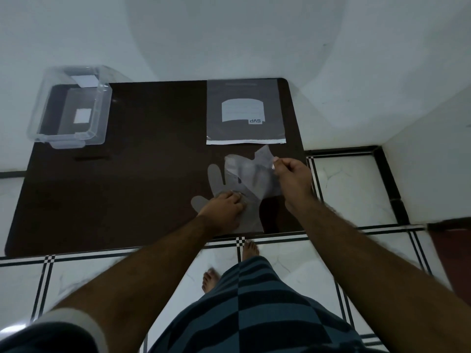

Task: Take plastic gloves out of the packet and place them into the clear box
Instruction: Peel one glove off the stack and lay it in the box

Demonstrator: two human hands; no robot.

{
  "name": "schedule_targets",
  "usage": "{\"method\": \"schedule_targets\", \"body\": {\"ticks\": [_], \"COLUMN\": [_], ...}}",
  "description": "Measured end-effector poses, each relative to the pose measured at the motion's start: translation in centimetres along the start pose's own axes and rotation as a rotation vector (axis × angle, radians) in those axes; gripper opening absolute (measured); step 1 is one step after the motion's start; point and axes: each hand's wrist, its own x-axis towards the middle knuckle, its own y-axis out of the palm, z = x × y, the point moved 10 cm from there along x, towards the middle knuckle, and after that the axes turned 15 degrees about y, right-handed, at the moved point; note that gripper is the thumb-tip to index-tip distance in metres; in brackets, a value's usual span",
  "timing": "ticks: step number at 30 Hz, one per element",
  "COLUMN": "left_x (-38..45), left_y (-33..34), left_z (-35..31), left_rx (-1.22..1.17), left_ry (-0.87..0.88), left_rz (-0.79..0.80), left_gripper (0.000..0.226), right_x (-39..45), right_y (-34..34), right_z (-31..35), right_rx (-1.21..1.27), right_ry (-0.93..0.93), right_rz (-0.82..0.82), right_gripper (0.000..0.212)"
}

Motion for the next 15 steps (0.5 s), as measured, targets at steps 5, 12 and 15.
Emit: {"method": "schedule_targets", "body": {"ticks": [5,12,15], "left_x": [0.1,-3.6,-4.6], "left_y": [-1.6,-15.5,-23.6], "left_z": [-0.5,4.4,6.7], "left_rx": [-0.015,-0.411,-0.62], "left_ry": [-0.028,-0.296,-0.261], "left_rz": [-0.017,-0.756,-1.017], "left_gripper": [0.069,0.043,0.047], "right_x": [-0.2,-1.5,-3.2], "right_y": [-0.3,-0.3,0.1], "right_z": [3.3,13.8,19.9], "right_rx": [-0.064,-0.189,-0.234], "right_ry": [-0.088,-0.288,-0.407], "right_rz": [0.013,0.164,0.289], "right_gripper": [0.017,0.019,0.01]}}
